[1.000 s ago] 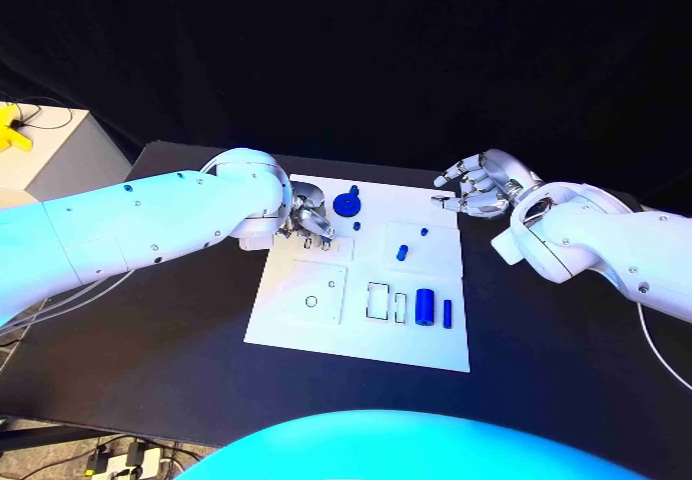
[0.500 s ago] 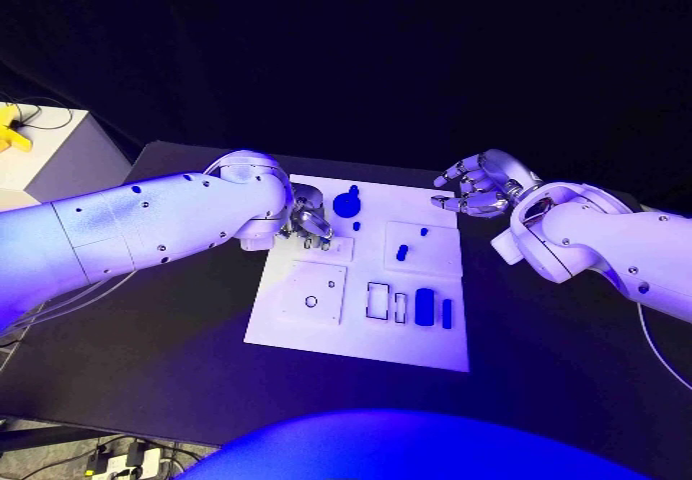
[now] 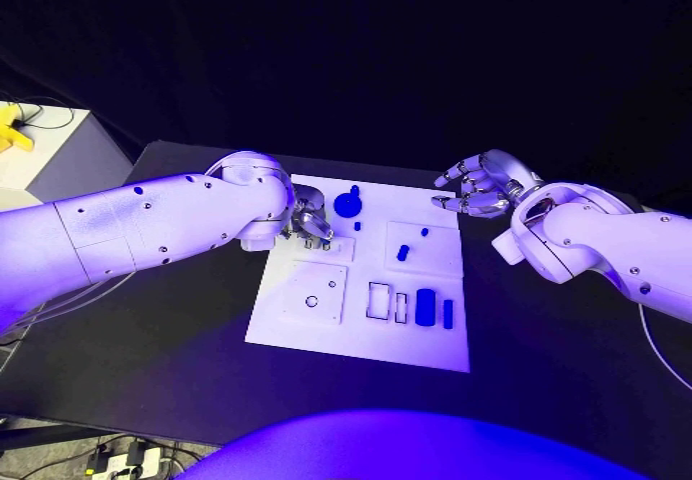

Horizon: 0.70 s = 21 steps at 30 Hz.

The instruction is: Assemble the parts on the task board

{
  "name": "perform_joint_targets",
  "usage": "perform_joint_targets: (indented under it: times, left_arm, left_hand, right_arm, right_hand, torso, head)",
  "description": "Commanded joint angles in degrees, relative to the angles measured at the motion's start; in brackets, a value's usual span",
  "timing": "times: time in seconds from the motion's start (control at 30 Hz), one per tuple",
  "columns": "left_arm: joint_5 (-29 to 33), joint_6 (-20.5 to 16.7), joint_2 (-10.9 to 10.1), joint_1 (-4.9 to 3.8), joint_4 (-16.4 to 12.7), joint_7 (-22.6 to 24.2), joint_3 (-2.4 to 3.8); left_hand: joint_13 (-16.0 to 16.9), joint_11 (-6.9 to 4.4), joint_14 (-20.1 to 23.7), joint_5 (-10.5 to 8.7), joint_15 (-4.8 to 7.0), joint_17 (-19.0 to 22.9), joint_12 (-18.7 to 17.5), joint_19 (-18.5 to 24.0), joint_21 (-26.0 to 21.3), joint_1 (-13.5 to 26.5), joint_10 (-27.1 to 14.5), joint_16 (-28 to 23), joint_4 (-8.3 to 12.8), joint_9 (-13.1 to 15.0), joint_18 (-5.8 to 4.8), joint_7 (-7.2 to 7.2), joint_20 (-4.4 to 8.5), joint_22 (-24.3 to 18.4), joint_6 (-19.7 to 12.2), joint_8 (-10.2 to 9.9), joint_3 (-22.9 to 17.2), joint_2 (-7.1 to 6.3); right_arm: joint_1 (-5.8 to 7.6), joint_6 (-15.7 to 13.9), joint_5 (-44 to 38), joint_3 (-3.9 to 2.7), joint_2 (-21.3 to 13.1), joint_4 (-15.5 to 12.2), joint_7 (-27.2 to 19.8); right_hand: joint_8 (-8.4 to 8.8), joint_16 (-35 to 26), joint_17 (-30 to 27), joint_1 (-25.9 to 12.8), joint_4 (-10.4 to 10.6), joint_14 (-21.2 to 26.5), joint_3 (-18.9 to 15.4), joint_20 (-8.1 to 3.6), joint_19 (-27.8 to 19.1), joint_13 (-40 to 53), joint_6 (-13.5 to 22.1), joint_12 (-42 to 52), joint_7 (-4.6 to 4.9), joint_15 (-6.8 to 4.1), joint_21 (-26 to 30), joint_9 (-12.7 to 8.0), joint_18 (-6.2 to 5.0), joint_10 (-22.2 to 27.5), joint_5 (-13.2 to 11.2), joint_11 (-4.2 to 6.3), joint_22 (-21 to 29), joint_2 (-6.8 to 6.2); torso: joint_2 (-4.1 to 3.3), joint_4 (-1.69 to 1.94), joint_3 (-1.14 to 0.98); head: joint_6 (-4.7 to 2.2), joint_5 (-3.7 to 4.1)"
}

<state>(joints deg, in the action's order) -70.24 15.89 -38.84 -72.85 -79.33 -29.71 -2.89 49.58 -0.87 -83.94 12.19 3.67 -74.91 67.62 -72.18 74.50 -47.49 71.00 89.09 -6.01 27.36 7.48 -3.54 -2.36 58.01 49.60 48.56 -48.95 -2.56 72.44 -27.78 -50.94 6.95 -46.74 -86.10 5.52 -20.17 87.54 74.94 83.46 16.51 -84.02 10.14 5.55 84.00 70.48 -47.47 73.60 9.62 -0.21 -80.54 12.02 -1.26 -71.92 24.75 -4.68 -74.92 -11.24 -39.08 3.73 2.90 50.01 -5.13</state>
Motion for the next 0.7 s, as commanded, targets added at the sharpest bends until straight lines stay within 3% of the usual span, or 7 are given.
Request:
perform_joint_targets:
  times: [0.03,0.7]
  left_arm:
    - [-0.9,1.8,0.0,0.0,-0.3,0.1,-0.02]
    - [-1.1,3.5,0.3,0.12,-0.2,-0.1,-0.31]
  left_hand:
    - [0.0,-0.09,-5.6,0.38,0.44,-13.7,0.3,-0.4,0.3,-0.8,0.4,0.3,9.9,-0.1,-1.0,0.38,0.05,0.1,0.6,0.1,-10.3,1.19]
    - [-0.1,-0.09,-5.7,0.31,0.44,-13.7,0.2,-0.4,0.4,-0.8,0.3,0.3,9.9,-0.2,-1.02,0.38,0.05,0.1,0.7,0.1,-10.4,1.28]
  right_arm:
    - [-0.04,0.7,-0.6,-0.02,0.0,-0.1,-0.4]
    - [-0.04,0.8,-0.6,-0.02,0.0,0.0,-0.5]
  right_hand:
    - [0.25,-0.1,10.4,-0.5,0.0,-4.6,0.2,0.53,1.9,-0.1,0.5,0.0,0.06,0.55,0.2,-0.1,-1.15,0.4,0.3,-0.11,-7.9,0.02]
    - [0.24,-0.1,10.4,-0.8,-0.1,-4.6,0.6,0.54,1.9,-0.1,0.5,0.0,0.07,0.56,0.3,-0.1,-1.15,0.4,0.4,-0.11,-7.9,-0.16]
  torso:
    - [-0.01,0.02,0.0]
    - [-0.04,0.01,-0.01]
  head:
    - [-0.01,-0.03]
    - [-0.01,-0.1]
